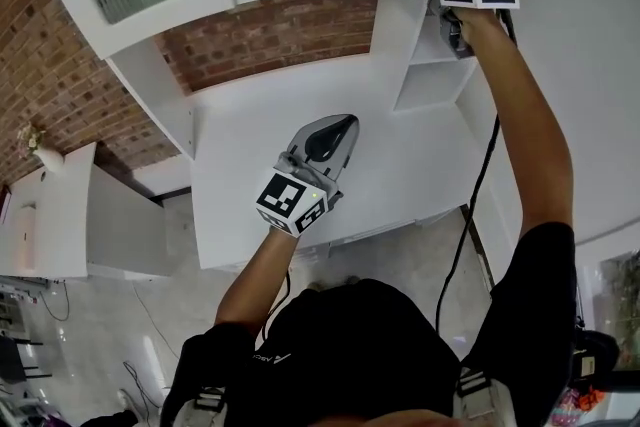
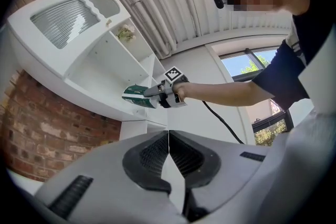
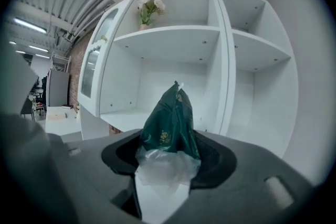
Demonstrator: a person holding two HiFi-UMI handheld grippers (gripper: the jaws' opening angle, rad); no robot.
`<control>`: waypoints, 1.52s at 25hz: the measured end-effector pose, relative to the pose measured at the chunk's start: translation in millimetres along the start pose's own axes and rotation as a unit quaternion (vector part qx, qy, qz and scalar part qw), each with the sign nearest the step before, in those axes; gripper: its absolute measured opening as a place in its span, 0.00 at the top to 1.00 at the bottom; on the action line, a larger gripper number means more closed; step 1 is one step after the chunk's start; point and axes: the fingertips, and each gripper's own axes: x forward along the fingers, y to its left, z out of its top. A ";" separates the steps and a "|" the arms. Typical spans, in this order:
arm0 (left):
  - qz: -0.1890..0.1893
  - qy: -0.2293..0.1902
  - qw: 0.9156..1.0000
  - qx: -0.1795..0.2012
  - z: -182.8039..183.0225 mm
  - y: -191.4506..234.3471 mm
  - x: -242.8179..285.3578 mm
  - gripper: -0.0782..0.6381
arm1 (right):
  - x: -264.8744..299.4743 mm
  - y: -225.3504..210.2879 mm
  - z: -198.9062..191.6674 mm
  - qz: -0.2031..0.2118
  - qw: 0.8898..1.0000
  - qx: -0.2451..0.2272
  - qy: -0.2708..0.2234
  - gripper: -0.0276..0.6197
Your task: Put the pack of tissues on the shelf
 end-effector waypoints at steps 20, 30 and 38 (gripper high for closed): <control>0.051 0.000 0.999 0.003 -9.2 53.1 -6.6 0.89 | 104.9 -30.5 -1.0 -0.026 0.998 -0.018 0.063 0.55; 0.045 -0.004 0.999 -0.001 -8.6 51.0 -2.2 0.89 | 75.0 -27.3 16.2 -0.005 0.999 -0.010 -0.035 0.42; 0.036 -0.025 0.999 0.007 8.1 46.7 18.1 0.89 | 3.7 0.9 12.9 0.029 0.984 -0.052 -0.165 0.42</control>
